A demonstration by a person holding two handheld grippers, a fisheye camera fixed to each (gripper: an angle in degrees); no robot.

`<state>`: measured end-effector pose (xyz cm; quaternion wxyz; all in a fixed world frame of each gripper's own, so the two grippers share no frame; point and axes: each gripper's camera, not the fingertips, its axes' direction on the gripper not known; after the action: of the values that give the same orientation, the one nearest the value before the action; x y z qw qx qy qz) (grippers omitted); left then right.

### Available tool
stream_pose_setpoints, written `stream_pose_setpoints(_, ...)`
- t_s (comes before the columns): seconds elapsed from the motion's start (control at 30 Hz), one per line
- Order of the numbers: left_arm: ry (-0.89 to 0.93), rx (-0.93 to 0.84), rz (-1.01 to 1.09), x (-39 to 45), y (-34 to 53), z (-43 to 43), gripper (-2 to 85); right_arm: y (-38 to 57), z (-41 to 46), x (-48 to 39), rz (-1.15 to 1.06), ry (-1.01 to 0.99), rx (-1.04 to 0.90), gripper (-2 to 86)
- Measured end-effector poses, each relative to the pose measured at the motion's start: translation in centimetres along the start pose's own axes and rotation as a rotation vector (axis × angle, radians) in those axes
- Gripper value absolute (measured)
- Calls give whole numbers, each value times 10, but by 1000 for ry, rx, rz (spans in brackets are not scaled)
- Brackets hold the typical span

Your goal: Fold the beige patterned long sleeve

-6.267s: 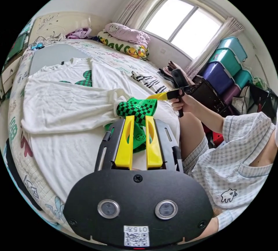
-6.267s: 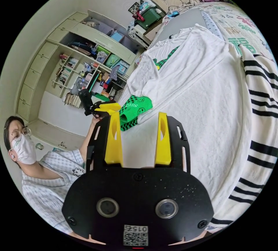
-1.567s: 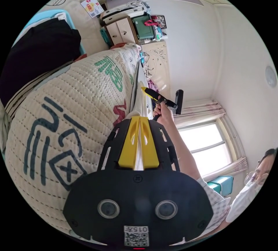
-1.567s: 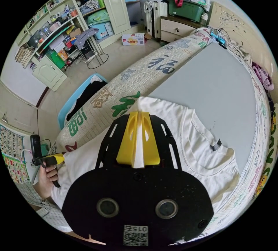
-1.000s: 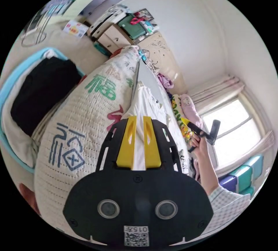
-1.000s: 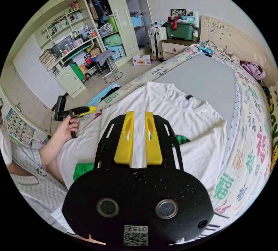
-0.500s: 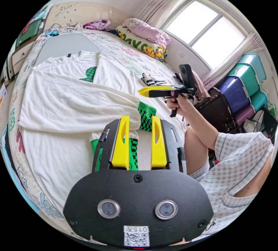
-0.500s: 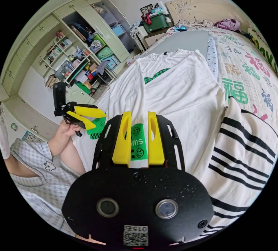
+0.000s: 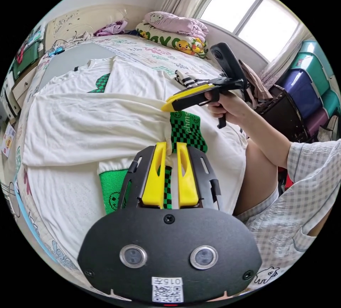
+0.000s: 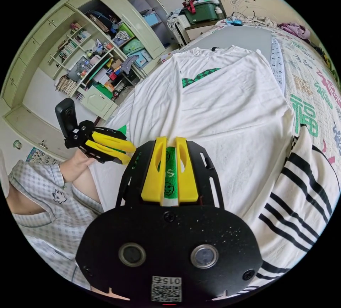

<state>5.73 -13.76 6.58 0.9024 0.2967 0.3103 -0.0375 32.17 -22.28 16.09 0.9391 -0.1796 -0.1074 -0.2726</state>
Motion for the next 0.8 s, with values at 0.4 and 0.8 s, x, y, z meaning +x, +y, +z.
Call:
stream_pose_setpoints(0.4,-13,1,71,10,11,20,-6,0,-8,-40,-58,190,-37,7)
stream_pose_setpoints(0.8,-23,-71,56,-18,4,51,-5,-1,18,-68,-99,288,-107,7)
